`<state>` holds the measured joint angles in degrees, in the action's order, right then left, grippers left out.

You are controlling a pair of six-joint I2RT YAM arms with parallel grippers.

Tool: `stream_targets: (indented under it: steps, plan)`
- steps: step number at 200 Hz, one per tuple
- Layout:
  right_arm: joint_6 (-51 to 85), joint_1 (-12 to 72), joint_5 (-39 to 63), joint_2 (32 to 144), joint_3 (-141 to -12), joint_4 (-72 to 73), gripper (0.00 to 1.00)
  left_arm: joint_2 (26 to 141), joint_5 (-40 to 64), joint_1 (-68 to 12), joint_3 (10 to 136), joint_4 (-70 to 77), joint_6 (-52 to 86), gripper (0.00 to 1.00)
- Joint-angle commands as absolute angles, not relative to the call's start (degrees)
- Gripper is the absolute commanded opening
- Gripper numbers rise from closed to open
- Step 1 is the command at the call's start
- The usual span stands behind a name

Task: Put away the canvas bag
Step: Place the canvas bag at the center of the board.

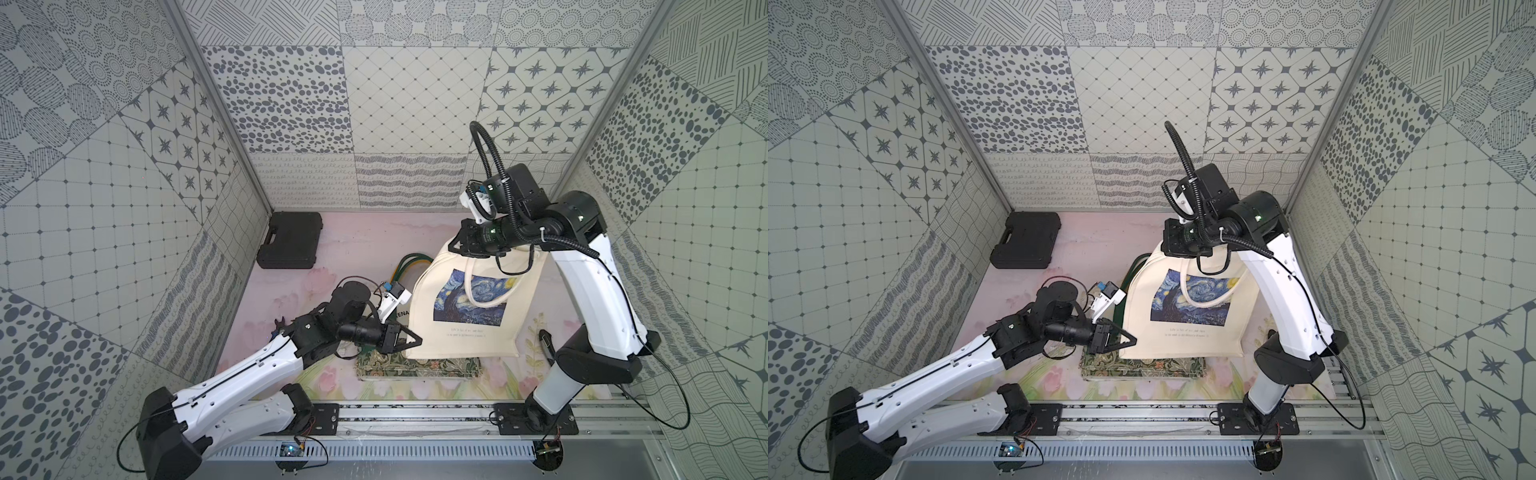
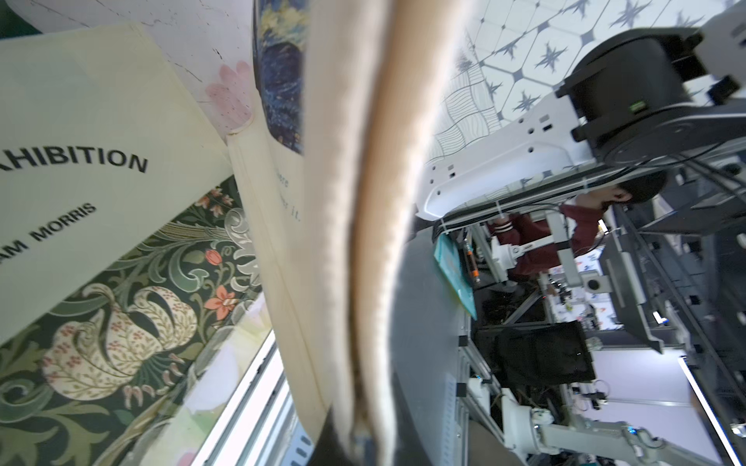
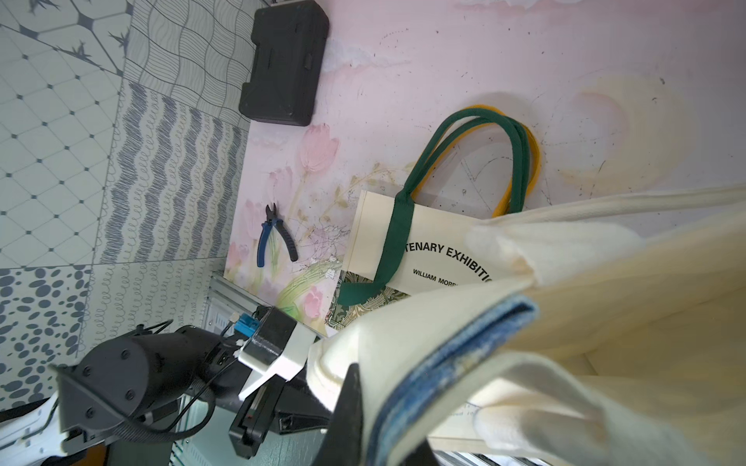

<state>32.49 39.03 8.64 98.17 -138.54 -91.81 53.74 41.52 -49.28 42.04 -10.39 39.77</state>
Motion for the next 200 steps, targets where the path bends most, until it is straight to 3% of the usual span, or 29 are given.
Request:
stream_targets:
  steps: [1,29,123,139,172,185,200]
  plan:
    - [33.5,41.1,4.5,102.3,-136.4,-92.7,0.00,49.6,47.3,-49.3,37.0,15.1,62.4,0.00]
    - [34.2,42.3,2.9,107.1,-138.3,-92.6,0.00,48.5,44.4,-49.3,30.6,27.1,70.2,0.00]
    - [33.4,42.8,5.0,120.3,-153.7,-99.4,0.00,50.7,42.7,-47.8,28.2,36.8,74.1,0.00]
    - [33.2,42.9,6.5,121.7,-152.2,-99.1,0.00,48.2,41.4,-45.5,28.4,26.1,70.7,0.00]
    - [33.7,43.2,7.6,121.0,-145.4,-93.4,0.00,41.4,28.7,-40.6,34.9,-15.8,54.4,0.01]
    - [34.1,43.2,8.6,120.3,-141.6,-90.0,0.00,40.5,27.1,-38.9,36.2,-21.9,50.6,0.02]
    - [34.9,43.2,10.2,120.1,-138.0,-87.1,0.00,40.6,26.2,-37.5,36.9,-25.3,49.3,0.10]
